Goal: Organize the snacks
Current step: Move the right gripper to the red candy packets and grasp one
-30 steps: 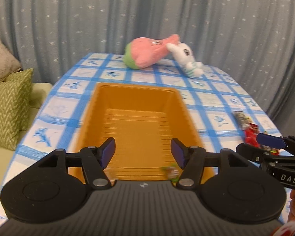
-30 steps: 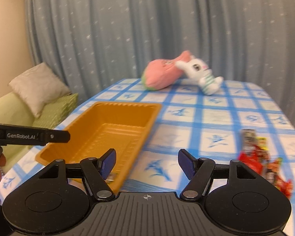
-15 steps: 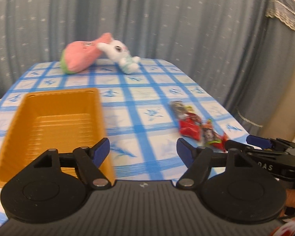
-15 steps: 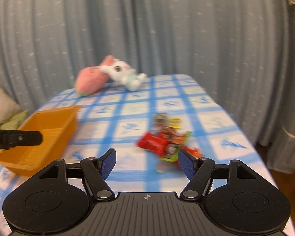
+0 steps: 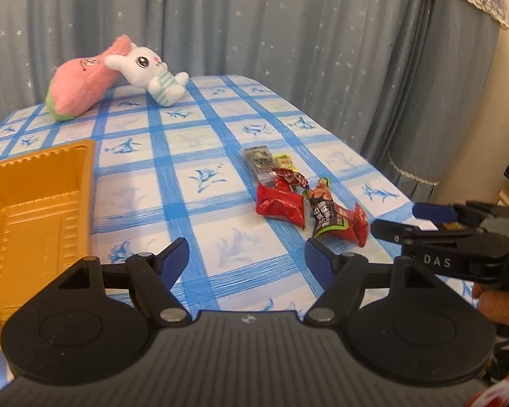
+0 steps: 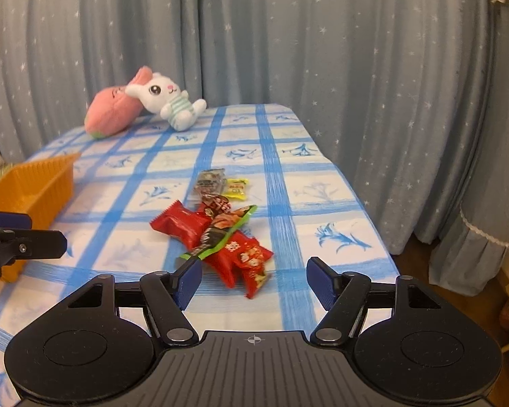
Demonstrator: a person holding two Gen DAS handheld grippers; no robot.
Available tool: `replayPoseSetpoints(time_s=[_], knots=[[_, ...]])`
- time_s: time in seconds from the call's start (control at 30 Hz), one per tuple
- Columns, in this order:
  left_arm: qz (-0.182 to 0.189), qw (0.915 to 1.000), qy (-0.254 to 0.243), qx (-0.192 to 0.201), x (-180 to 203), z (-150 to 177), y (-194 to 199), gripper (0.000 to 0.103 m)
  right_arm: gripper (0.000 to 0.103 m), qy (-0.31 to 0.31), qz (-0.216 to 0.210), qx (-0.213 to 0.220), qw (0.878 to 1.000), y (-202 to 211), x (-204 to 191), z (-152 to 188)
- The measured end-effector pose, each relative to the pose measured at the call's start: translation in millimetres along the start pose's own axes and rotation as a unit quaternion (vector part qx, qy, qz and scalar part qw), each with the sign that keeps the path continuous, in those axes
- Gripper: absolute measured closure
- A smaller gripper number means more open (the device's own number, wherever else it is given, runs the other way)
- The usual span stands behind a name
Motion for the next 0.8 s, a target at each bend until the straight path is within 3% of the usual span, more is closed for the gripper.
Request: replayPoseSetpoints(time_s=[0.37,0.57,0.8], knots=[[0.004,0.9999,-0.004,-0.016,7.0,4.3,-28.7,0.031,0.057,0.019,-0.025,-0.065,0.997,-47.6,23.0,1.5],[0.008,0.9998,-0.004,-0.018,7.9,3.2,-39.3,0.031,0.081,-0.004,-0.042,-0.065,0.997,-55.7,28.3,-2.5],[0.020,0.9996,-0.007,-0.016,12.7,3.3,-45.9,0.031,0.083,-0.012,-0.046,-0.060,0.997,-49.5,23.4,-4.3]])
Point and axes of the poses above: each gripper's, at about its wrist camera, not at the fingertips, and y roughly against the way its jaws point, x to its right, z to its underside, the point moved 2 cm from there along -y, roughly the way its jaws point, and after that the axes turned 14 degrees about -z, right-handed, at the moved point
